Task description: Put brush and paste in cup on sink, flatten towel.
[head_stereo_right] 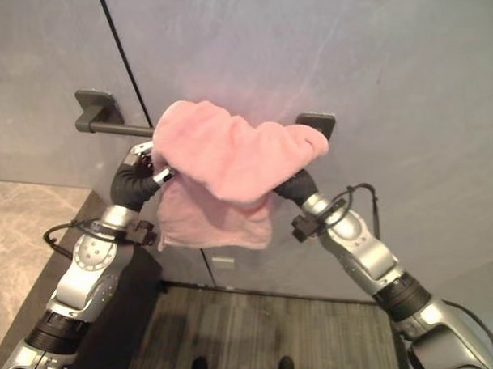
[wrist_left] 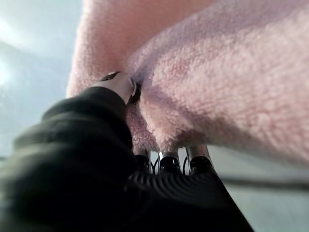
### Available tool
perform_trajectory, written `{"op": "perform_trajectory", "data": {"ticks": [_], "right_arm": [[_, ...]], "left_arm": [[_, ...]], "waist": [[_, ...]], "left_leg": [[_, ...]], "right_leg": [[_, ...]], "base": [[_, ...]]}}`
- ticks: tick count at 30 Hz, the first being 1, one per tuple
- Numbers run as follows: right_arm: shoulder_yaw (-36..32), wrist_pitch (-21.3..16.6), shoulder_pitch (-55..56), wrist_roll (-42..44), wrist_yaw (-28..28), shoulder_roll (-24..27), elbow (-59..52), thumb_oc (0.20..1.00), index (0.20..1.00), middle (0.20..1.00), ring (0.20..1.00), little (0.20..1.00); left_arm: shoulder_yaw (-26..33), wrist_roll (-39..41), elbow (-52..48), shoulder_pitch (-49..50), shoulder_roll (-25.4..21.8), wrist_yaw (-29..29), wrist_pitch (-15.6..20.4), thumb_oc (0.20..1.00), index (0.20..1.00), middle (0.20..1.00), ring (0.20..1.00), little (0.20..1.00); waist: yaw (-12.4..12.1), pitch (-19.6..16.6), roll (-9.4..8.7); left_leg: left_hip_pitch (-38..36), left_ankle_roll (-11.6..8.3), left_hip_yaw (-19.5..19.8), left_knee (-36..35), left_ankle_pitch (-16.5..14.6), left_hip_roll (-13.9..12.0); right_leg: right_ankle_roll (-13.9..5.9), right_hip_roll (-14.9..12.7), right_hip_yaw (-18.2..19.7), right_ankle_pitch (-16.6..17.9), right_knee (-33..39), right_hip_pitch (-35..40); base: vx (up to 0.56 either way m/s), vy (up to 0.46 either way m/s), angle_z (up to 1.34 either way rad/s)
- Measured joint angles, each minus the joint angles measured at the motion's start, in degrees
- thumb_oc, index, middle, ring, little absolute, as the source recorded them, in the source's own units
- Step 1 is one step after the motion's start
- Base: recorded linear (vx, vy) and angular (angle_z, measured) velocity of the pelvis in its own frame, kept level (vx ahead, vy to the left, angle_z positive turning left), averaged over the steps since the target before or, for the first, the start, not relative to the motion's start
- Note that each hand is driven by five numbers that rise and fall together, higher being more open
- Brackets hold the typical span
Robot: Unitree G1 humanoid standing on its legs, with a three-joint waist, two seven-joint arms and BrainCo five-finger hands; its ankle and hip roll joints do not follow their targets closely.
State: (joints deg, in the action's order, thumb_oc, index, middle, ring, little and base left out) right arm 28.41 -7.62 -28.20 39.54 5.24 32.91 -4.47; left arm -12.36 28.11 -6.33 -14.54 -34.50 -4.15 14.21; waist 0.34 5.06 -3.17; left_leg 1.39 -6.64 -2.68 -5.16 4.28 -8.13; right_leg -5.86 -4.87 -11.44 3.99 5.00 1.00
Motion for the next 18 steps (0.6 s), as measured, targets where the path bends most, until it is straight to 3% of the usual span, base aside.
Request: {"op": "perform_trajectory", "data": {"ticks": [6,12,18], "right_arm": [[3.43,0.11,-4.43,-3.66,-0.35,-4.68,1.63,0.2,0.2,0.2,0.2,0.2],[4.43,0.11,-6.46,-8.24,-1.51,-7.61,2.68,0.2,0.2,0.2,0.2,0.2],[4.46,0.1,-6.5,-8.45,-2.65,-9.3,2.79,0.2,0.2,0.2,0.2,0.2]], "left_arm": [[-0.32,0.16,12.04,1.27,3.63,-1.16,0.07,0.2,0.2,0.2,0.2,0.2],[-0.07,-1.76,11.65,0.98,4.06,-2.34,0.25,0.2,0.2,0.2,0.2,0.2],[1.01,-1.72,11.62,0.96,7.59,-5.22,0.27,0.2,0.2,0.2,0.2,0.2]], "waist": [[-0.87,0.11,-1.04],[-1.66,0.01,-1.39],[-1.96,0.04,-1.57]], "left_leg": [[0.71,-0.02,0.11,0.01,0.02,0.28],[0.69,-0.03,-0.31,0.01,0.01,0.25],[0.42,-0.02,-0.77,0.01,0.0,0.18]], "right_leg": [[-0.09,-0.27,-0.06,0.05,-0.01,-0.68],[-0.12,-0.26,0.21,0.1,-0.01,-0.83],[-0.17,-0.23,0.69,0.17,0.0,-0.84]], "base": [[-0.02,0.043,0.01],[0.01,0.02,-0.02],[0.02,0.013,-0.03]]}}
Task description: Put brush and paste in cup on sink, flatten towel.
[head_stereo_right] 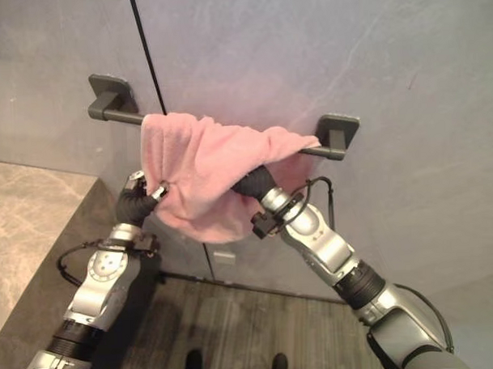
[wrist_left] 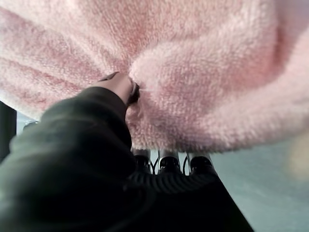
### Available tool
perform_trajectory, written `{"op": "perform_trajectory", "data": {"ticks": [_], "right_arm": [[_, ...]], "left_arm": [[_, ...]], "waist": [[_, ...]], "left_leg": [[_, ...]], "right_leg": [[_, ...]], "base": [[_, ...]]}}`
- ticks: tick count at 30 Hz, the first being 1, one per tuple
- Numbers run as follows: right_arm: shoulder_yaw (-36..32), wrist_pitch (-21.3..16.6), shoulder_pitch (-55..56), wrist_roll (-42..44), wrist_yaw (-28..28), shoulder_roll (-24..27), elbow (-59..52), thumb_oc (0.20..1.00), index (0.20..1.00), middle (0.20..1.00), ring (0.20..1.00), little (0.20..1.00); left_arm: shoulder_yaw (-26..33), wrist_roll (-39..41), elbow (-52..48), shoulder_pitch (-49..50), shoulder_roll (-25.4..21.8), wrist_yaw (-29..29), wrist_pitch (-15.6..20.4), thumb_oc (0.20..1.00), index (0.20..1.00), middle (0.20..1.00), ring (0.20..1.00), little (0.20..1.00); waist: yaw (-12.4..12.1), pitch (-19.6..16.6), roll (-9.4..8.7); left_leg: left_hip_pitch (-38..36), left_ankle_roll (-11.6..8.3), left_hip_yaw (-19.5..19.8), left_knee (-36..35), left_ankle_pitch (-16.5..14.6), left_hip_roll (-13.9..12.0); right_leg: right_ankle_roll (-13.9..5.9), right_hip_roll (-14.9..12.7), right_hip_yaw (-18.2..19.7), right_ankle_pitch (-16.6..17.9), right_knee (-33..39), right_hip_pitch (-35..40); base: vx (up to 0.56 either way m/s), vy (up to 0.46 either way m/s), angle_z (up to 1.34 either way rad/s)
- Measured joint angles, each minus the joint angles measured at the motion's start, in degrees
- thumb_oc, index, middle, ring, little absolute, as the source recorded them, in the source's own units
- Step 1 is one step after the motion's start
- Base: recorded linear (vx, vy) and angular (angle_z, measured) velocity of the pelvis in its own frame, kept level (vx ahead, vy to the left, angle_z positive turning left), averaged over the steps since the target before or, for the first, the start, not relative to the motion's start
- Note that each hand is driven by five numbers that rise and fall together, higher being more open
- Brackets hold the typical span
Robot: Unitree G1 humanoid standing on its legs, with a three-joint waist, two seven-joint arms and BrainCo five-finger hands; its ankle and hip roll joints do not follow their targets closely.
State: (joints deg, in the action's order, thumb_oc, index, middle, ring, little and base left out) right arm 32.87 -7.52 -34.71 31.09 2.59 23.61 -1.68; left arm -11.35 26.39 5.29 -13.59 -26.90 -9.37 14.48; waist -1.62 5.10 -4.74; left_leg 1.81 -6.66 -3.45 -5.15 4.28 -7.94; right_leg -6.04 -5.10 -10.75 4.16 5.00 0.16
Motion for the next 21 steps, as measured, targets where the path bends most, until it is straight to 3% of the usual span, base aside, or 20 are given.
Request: {"op": "perform_trajectory", "data": {"ticks": [3,9,21], "right_arm": [[-0.02,-0.06,-0.2,0.02,-0.09,-0.86,-0.1,0.2,0.2,0.2,0.2,0.2],[-0.34,-0.34,-0.44,0.11,-1.02,-1.05,-5.09,0.2,0.2,0.2,0.2,0.2],[-1.88,-1.15,-0.31,-0.81,-1.11,-0.96,-7.16,0.2,0.2,0.2,0.2,0.2]], "left_arm": [[0.19,0.02,-1.16,0.21,0.49,-1.64,0.12,0.2,0.2,0.2,0.2,0.2],[6.54,0.82,-6.56,1.37,2.69,-3.66,1.69,0.2,0.2,0.2,0.2,0.2],[6.7,2.27,-9.52,5.05,2.68,-3.5,2.87,0.2,0.2,0.2,0.2,0.2]], "waist": [[-0.06,0.08,-0.16],[-0.2,0.26,-0.45],[-0.64,0.36,-0.32]], "left_leg": [[-0.19,0.01,-0.22,-0.01,0.0,-0.02],[-0.86,0.21,-0.52,-0.01,-0.18,0.01],[-1.01,0.27,-0.49,-0.01,-0.22,0.16]], "right_leg": [[0.0,0.01,0.31,0.04,0.0,0.02],[-0.03,-0.07,0.64,0.04,0.01,0.48],[-0.07,-0.51,0.62,0.0,0.32,0.65]], "base": [[0.02,0.009,-0.05],[0.03,0.012,-0.03],[0.0,0.0,0.0]]}}
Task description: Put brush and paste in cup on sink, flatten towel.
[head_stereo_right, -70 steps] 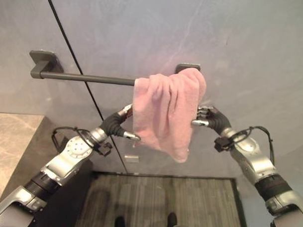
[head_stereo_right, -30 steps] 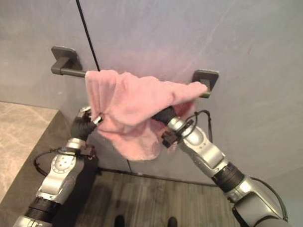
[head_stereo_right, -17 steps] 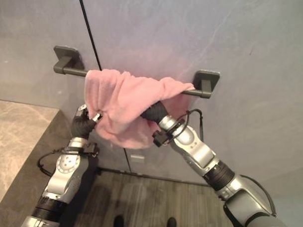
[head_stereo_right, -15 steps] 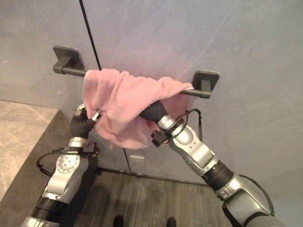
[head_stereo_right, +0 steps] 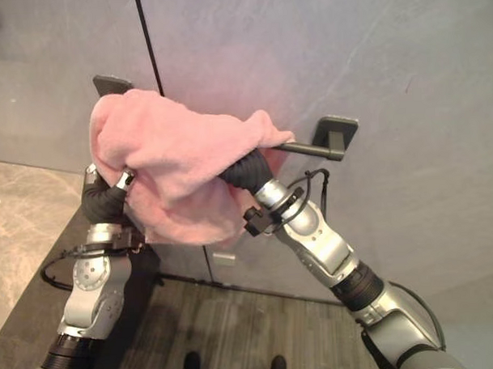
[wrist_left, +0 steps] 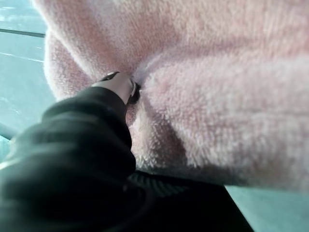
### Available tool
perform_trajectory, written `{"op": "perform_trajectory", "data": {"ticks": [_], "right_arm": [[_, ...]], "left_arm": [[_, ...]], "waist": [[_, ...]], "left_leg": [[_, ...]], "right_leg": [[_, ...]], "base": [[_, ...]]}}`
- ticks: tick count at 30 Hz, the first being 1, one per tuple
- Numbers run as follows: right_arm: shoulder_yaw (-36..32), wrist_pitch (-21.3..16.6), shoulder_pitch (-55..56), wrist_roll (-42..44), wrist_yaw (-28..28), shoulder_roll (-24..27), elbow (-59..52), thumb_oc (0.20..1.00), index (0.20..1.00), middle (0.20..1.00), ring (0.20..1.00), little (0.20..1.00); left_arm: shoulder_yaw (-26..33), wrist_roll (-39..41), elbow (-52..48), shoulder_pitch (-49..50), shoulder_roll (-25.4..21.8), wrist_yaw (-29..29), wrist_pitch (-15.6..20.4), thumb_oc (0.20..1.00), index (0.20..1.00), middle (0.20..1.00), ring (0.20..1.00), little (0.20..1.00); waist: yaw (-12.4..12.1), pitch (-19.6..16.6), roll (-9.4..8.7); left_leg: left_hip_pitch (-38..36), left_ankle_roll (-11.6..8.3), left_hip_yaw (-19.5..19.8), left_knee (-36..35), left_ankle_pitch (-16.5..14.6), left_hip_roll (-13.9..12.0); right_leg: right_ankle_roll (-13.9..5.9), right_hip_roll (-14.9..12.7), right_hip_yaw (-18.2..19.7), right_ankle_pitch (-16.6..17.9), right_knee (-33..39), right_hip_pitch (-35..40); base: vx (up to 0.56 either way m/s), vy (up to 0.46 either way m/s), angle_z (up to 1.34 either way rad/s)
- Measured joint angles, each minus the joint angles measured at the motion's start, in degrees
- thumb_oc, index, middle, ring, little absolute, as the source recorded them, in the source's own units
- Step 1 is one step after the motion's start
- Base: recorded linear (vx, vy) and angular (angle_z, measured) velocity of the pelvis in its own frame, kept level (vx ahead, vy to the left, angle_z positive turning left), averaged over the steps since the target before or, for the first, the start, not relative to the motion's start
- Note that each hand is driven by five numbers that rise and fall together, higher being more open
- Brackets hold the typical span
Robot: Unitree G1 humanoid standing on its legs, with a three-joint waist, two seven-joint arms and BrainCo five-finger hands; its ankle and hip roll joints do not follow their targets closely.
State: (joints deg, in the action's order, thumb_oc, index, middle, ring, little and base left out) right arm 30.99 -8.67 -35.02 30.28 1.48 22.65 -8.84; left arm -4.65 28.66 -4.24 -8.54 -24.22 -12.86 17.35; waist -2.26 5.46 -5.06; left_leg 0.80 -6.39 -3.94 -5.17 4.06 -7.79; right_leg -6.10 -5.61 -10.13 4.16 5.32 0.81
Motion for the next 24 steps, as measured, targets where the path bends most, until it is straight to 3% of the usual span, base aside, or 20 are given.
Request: {"op": "perform_trajectory", "data": {"ticks": [7,8,9,10,17,21,22,24], "right_arm": [[0.32,0.51,2.77,-1.94,-0.04,-1.78,5.64,0.2,0.2,0.2,0.2,0.2],[0.48,0.55,3.35,-1.96,-0.04,-2.24,6.85,0.347,0.347,0.347,0.347,0.347],[0.68,0.63,3.63,-1.97,-0.05,-2.49,7.99,1.0,1.0,1.0,1.0,1.0],[0.74,0.68,4.17,-2.02,-0.13,-2.88,9.22,1.0,1.0,1.0,1.0,1.0],[-1.54,1.1,7.89,-8.8,-1.39,-1.1,8.85,1.0,1.0,1.0,1.0,1.0],[-10.53,0.94,14.67,-14.5,-1.4,3.83,3.21,1.0,1.0,1.0,1.0,1.0],[-15.13,0.93,18.51,-17.94,-1.31,6.67,0.15,1.0,1.0,1.0,1.0,1.0],[-16.86,0.55,20.57,-19.26,-1.36,8.0,-0.47,1.0,1.0,1.0,1.0,1.0]], "left_arm": [[-0.57,-6.2,7.43,0.85,0.0,-0.49,-1.17,0.2,0.2,0.2,0.2,0.2],[-0.52,-7.01,7.71,0.76,-0.04,-0.55,-1.11,0.2,0.2,0.2,0.2,0.2],[-0.54,-7.27,8.09,0.69,-0.03,-0.57,-1.0,0.401,0.401,0.401,0.401,0.401],[-0.57,-7.49,8.65,0.58,-0.03,-0.66,-0.85,1.0,1.0,1.0,1.0,1.0],[-0.42,-19.09,12.53,2.95,-1.16,-3.76,-4.26,1.0,1.0,1.0,1.0,1.0],[2.56,-28.28,10.74,7.4,-4.49,-4.41,-5.44,1.0,1.0,1.0,1.0,1.0],[6.61,-33.01,8.25,9.95,-5.68,-4.52,-5.66,1.0,1.0,1.0,1.0,1.0],[8.98,-35.35,7.44,10.72,-6.23,-4.99,-5.65,1.0,1.0,1.0,1.0,1.0]], "waist": [[-0.01,0.16,0.25],[-0.02,0.17,0.27],[-0.02,0.19,0.3],[-0.02,0.19,0.33],[0.14,0.1,0.75],[0.16,0.11,0.9],[0.24,0.13,1.01],[0.45,-0.02,1.27]], "left_leg": [[-0.95,0.21,-0.03,0.0,-0.13,0.37],[-1.01,0.21,-0.01,0.0,-0.14,0.39],[-1.08,0.23,-0.02,0.0,-0.14,0.39],[-1.15,0.23,-0.02,0.0,-0.14,0.4],[-1.66,0.27,-0.24,0.0,-0.16,0.38],[-1.74,0.34,-0.2,-0.01,-0.21,0.38],[-1.74,0.39,-0.22,-0.02,-0.24,0.36],[-1.81,0.4,-0.17,-0.05,-0.25,0.38]], "right_leg": [[-0.13,-0.33,-0.03,-0.09,-0.31,1.0],[-0.14,-0.34,-0.05,-0.09,-0.31,1.08],[-0.14,-0.35,-0.04,-0.09,-0.3,1.13],[-0.14,-0.37,-0.03,-0.09,-0.3,1.19],[-0.1,-0.42,0.17,-0.02,-0.3,1.54],[-0.1,-0.5,0.16,-0.03,-0.31,1.61],[-0.1,-0.53,0.15,-0.03,-0.31,1.64],[-0.1,-0.49,0.11,-0.03,-0.31,1.77]], "base": [[0.0,0.0,0.0],[0.0,0.0,0.0],[0.0,0.0,0.0],[0.0,0.0,0.0],[-0.01,0.009,-0.02],[0.0,0.005,0.01],[0.0,0.0,0.0],[0.0,0.0,0.0]]}}
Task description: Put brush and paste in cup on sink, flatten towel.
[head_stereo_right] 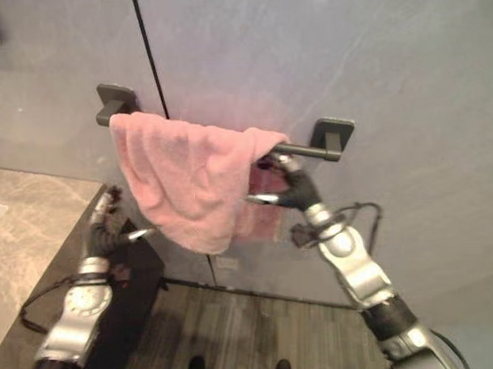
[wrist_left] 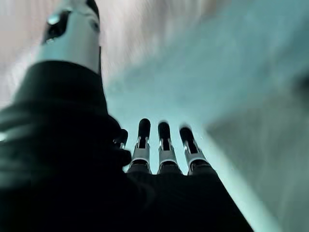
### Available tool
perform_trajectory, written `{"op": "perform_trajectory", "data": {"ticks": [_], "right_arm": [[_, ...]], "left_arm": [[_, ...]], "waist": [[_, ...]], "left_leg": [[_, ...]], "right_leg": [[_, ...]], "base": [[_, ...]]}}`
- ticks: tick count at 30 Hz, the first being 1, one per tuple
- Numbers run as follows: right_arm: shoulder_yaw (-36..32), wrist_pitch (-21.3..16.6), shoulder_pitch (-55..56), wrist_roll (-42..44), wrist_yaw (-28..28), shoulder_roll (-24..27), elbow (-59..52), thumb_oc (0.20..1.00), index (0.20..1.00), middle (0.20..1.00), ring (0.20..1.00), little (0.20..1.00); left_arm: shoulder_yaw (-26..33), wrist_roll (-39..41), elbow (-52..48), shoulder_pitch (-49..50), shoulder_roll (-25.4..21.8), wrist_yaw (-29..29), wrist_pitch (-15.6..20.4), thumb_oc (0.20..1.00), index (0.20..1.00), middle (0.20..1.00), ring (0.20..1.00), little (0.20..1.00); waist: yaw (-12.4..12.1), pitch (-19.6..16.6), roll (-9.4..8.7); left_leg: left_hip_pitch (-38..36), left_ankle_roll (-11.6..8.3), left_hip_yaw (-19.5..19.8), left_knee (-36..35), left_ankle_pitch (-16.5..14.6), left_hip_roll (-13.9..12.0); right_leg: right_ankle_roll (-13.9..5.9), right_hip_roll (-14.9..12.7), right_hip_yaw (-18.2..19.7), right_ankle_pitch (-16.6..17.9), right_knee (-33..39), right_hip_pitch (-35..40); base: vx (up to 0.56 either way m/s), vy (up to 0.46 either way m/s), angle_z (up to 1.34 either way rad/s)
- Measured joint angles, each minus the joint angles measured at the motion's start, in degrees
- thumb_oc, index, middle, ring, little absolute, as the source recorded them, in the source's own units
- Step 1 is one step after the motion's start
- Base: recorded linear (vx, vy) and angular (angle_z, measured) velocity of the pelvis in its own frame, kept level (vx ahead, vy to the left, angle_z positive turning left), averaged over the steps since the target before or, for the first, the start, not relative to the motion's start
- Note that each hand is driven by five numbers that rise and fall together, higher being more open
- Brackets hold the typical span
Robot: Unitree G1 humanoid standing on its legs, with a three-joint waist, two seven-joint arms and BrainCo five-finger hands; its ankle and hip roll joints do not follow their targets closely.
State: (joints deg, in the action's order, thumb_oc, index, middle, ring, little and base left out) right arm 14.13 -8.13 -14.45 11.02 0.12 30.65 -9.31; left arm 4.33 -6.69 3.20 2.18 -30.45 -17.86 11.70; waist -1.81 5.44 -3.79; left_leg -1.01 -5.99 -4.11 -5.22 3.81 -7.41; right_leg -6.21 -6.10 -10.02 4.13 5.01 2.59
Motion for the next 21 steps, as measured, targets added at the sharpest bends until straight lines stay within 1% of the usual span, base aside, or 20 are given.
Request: {"op": "perform_trajectory", "data": {"ticks": [1,2,3,5,8,10,12,13,14,15,16,19,20,21], "right_arm": [[-1.43,-0.21,1.48,-0.93,-0.02,0.12,-1.0,1.0,1.0,1.0,1.0,1.0],[-4.8,-0.68,4.77,-3.17,0.07,1.03,-3.9,1.0,1.0,1.0,1.0,1.0],[-11.59,-1.21,10.03,-7.59,-0.26,2.36,-8.3,1.0,1.0,1.0,1.0,1.0],[-14.99,-1.96,11.15,-9.75,-1.69,3.09,-10.24,1.0,1.0,1.0,1.0,1.0],[-16.13,-4.24,10.34,-9.68,-4.69,2.64,-13.85,1.0,1.0,1.0,1.0,1.0],[-15.45,-5.89,7.94,-9.78,-6.3,0.73,-16.61,1.0,1.0,1.0,1.0,1.0],[-15.14,-5.96,4.73,-14.14,-6.4,2.41,-19.57,1.0,1.0,1.0,1.0,1.0],[-14.96,-6.55,2.19,-16.8,-6.3,4.72,-20.66,1.0,1.0,1.0,1.0,1.0],[-14.58,-6.9,0.21,-17.58,-6.14,6.06,-21.16,1.0,1.0,1.0,1.0,1.0],[-13.61,-7.21,-1.93,-17.7,-6.05,6.99,-21.4,1.0,1.0,1.0,1.0,1.0],[-11.49,-7.22,-4.84,-18.85,-5.91,7.93,-21.14,1.0,1.0,1.0,1.0,1.0],[-3.68,-7.1,-13.47,-18.84,-3.38,12.47,-19.25,1.0,1.0,1.0,1.0,1.0],[-0.07,-6.76,-16.93,-18.76,-1.83,14.66,-17.92,1.0,1.0,1.0,1.0,1.0],[2.12,-6.63,-19.39,-18.99,-0.27,15.94,-16.69,1.0,1.0,1.0,1.0,1.0]], "left_arm": [[1.16,-1.49,-0.91,0.73,-0.68,-0.02,0.01,1.0,1.0,1.0,1.0,1.0],[3.04,-4.9,-3.08,2.14,-1.43,-0.06,0.14,1.0,1.0,1.0,1.0,1.0],[8.14,-8.09,-8.62,5.8,-2.36,-1.19,0.8,1.0,1.0,1.0,1.0,1.0],[11.44,-9.14,-10.38,6.51,-2.84,-2.57,1.64,1.0,1.0,1.0,1.0,1.0],[12.27,-9.05,-14.84,5.66,-2.04,-5.16,4.11,1.0,1.0,1.0,1.0,1.0],[12.23,-8.99,-19.3,4.21,-0.74,-6.64,6.38,1.0,1.0,1.0,1.0,1.0],[12.66,-9.84,-23.39,2.91,-1.67,-6.78,7.27,1.0,1.0,1.0,1.0,1.0],[12.86,-11.5,-25.41,2.22,-4.61,-6.74,7.4,1.0,1.0,1.0,1.0,1.0],[12.95,-12.49,-26.66,1.92,-7.45,-6.46,7.78,1.0,1.0,1.0,1.0,1.0],[12.92,-12.51,-27.21,1.22,-9.9,-6.06,9.17,1.0,1.0,1.0,1.0,1.0],[12.75,-12.36,-27.11,-0.03,-11.69,-5.41,10.58,1.0,1.0,1.0,1.0,1.0],[11.66,-10.06,-26.14,-3.06,-17.57,-2.07,11.57,1.0,1.0,1.0,1.0,1.0],[11.01,-8.81,-25.73,-3.5,-20.67,-0.25,11.91,1.0,1.0,1.0,1.0,1.0],[10.49,-8.42,-25.24,-3.98,-22.9,1.41,11.94,1.0,1.0,1.0,1.0,1.0]], "waist": [[0.13,-0.07,0.18],[0.23,-0.03,0.39],[0.45,-0.01,0.58],[1.1,-0.4,1.14],[1.4,-0.93,1.71],[1.42,-1.58,1.97],[1.4,-2.02,2.16],[1.41,-2.2,2.16],[1.39,-2.33,2.07],[1.47,-2.74,1.99],[1.44,-3.31,2.0],[1.6,-3.4,1.9],[1.41,-3.47,1.79],[1.3,-3.52,1.71]], "left_leg": [[-0.07,0.02,0.01,-0.08,-0.02,-0.03],[-0.05,0.22,0.11,-0.2,-0.15,-0.07],[-0.07,0.38,0.1,-0.21,-0.26,-0.05],[-0.36,0.44,0.11,-0.23,-0.32,-0.05],[0.03,0.45,0.12,-0.24,-0.34,-0.04],[0.05,0.45,0.13,-0.23,-0.34,-0.08],[0.0,0.44,0.14,-0.19,-0.29,-0.03],[0.02,0.38,0.13,-0.01,-0.24,0.09],[0.03,0.29,0.13,0.02,-0.19,0.09],[0.04,0.05,0.12,0.01,-0.07,0.08],[0.04,0.04,0.12,0.01,-0.07,0.1],[0.03,-0.04,0.1,0.03,0.0,0.05],[0.03,-0.06,0.09,0.03,0.01,0.05],[0.02,-0.06,0.11,0.03,0.02,0.08]], "right_leg": [[-0.01,0.03,0.0,-0.01,0.01,0.06],[-0.04,0.02,-0.04,-0.04,0.03,0.11],[-0.08,-0.04,-0.03,-0.08,0.13,0.13],[-0.16,-0.14,-0.02,-0.13,0.22,0.45],[-0.26,-0.16,0.03,-0.29,0.43,0.33],[-0.27,-0.11,0.06,-0.3,0.44,0.25],[-0.22,-0.14,0.09,-0.16,0.41,0.13],[-0.2,-0.11,0.09,-0.12,0.01,0.05],[-0.19,-0.01,0.08,-0.09,-0.01,0.04],[-0.19,0.02,0.08,-0.04,-0.01,0.01],[-0.18,0.02,0.08,-0.04,-0.01,0.03],[-0.15,0.1,0.09,0.01,-0.01,-0.01],[-0.13,0.09,0.1,0.04,-0.01,0.0],[-0.13,0.05,0.09,0.04,0.0,0.02]], "base": [[-0.01,0.004,0.04],[0.0,0.0,0.0],[0.0,0.0,0.0],[0.0,0.0,0.0],[0.0,0.0,0.0],[-0.02,0.005,0.0],[0.0,0.0,0.0],[0.0,0.0,0.0],[0.0,0.0,0.0],[0.0,0.0,0.0],[0.0,0.0,0.0],[0.0,0.0,0.0],[0.0,0.0,0.0],[0.0,0.0,0.0]]}}
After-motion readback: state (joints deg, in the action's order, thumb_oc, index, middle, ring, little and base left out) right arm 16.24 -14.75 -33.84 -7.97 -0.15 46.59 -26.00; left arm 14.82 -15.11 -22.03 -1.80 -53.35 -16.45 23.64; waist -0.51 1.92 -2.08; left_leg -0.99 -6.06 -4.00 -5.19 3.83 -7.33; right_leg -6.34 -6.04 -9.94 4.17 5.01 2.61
